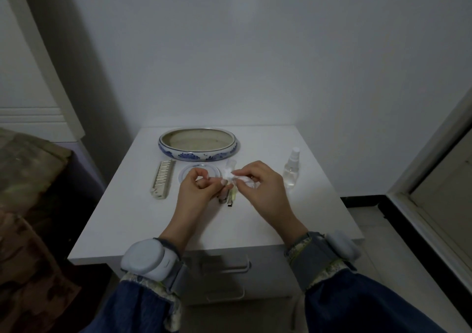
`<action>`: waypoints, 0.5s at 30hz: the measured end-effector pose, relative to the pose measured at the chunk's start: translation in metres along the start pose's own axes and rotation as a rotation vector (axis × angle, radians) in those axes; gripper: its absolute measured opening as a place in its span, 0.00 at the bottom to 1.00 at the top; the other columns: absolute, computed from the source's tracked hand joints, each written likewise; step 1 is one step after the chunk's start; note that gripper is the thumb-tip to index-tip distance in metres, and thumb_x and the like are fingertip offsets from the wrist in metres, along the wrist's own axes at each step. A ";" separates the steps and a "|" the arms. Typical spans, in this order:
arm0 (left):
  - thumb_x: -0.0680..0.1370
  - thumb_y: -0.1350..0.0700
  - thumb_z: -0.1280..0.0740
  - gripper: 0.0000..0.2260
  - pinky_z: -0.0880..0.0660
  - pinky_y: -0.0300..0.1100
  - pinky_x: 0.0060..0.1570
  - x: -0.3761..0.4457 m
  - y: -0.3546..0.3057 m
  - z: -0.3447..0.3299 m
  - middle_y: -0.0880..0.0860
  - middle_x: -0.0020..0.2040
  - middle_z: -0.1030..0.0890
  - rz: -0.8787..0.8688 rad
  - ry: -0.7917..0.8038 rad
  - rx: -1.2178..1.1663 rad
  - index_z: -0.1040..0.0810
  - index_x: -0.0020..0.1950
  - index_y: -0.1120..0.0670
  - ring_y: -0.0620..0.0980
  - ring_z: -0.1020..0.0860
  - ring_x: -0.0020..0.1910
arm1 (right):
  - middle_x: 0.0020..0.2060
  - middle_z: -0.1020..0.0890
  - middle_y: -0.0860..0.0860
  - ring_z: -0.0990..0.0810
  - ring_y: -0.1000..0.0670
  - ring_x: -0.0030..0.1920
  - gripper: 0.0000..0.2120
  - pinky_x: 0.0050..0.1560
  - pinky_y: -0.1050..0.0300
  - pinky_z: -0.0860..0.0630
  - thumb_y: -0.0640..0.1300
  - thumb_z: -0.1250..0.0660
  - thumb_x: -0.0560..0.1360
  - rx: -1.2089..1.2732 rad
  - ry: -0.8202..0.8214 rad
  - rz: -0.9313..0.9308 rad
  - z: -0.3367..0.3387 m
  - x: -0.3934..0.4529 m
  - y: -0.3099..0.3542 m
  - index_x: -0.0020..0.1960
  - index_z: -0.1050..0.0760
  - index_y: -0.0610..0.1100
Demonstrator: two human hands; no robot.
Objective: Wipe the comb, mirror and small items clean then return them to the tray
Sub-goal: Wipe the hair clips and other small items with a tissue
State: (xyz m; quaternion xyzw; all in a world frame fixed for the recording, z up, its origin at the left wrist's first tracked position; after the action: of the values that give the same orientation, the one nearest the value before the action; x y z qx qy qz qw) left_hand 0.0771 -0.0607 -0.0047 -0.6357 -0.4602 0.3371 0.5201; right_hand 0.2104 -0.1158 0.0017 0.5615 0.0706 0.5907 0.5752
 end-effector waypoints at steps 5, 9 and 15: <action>0.74 0.72 0.35 0.17 0.22 0.37 0.37 -0.001 -0.002 0.000 0.55 0.28 0.20 -0.047 0.048 -0.018 0.39 0.40 0.54 0.50 0.21 0.29 | 0.39 0.21 0.49 0.24 0.65 0.42 0.05 0.44 0.73 0.30 0.31 0.31 0.69 -0.027 -0.095 -0.063 0.010 0.001 -0.010 0.44 0.19 0.36; 0.74 0.71 0.35 0.16 0.22 0.39 0.37 0.000 -0.003 0.001 0.58 0.29 0.21 -0.041 0.073 -0.103 0.39 0.40 0.54 0.54 0.22 0.31 | 0.37 0.19 0.52 0.22 0.63 0.36 0.05 0.38 0.72 0.28 0.34 0.31 0.72 0.154 -0.133 -0.355 0.017 0.004 -0.017 0.46 0.20 0.40; 0.73 0.71 0.35 0.16 0.23 0.46 0.38 0.001 0.001 -0.001 0.56 0.26 0.23 -0.009 0.093 -0.107 0.39 0.38 0.54 0.51 0.22 0.29 | 0.36 0.17 0.52 0.19 0.57 0.35 0.10 0.33 0.68 0.26 0.30 0.39 0.75 0.651 0.094 -0.698 0.006 0.003 -0.015 0.51 0.23 0.39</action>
State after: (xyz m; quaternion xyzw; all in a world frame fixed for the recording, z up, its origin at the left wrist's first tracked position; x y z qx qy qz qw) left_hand 0.0783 -0.0597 -0.0056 -0.6757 -0.4556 0.2797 0.5075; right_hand 0.2246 -0.1115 -0.0053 0.6279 0.4622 0.3344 0.5294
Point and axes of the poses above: each hand's wrist, its own x-axis towards the middle knuckle, its own z-axis out of the back of the hand, y = z × x, the point moved 2 cm from there along x, towards the middle knuckle
